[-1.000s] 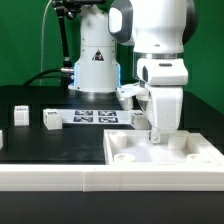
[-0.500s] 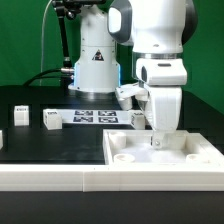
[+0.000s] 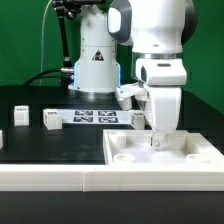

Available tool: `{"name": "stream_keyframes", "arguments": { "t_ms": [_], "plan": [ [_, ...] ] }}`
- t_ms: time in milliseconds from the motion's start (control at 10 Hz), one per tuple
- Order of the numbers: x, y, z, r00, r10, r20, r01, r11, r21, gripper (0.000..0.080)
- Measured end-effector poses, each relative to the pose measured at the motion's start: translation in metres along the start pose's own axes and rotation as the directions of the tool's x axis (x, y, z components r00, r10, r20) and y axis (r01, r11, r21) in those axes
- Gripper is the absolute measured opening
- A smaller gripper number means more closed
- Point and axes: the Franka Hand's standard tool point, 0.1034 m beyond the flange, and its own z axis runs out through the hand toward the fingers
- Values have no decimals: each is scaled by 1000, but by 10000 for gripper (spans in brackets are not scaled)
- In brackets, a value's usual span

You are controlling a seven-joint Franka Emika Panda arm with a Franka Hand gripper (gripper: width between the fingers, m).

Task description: Assemble one leg

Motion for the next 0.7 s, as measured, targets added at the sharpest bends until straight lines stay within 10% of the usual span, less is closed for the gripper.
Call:
{"name": "stream_keyframes", "arguments": {
  "t_ms": [500, 700],
  "plan": [
    [2, -18, -49, 995, 97, 20, -96, 995, -34, 649],
    [0, -19, -42, 994, 104, 21, -104, 994, -21, 649]
  ]
}}
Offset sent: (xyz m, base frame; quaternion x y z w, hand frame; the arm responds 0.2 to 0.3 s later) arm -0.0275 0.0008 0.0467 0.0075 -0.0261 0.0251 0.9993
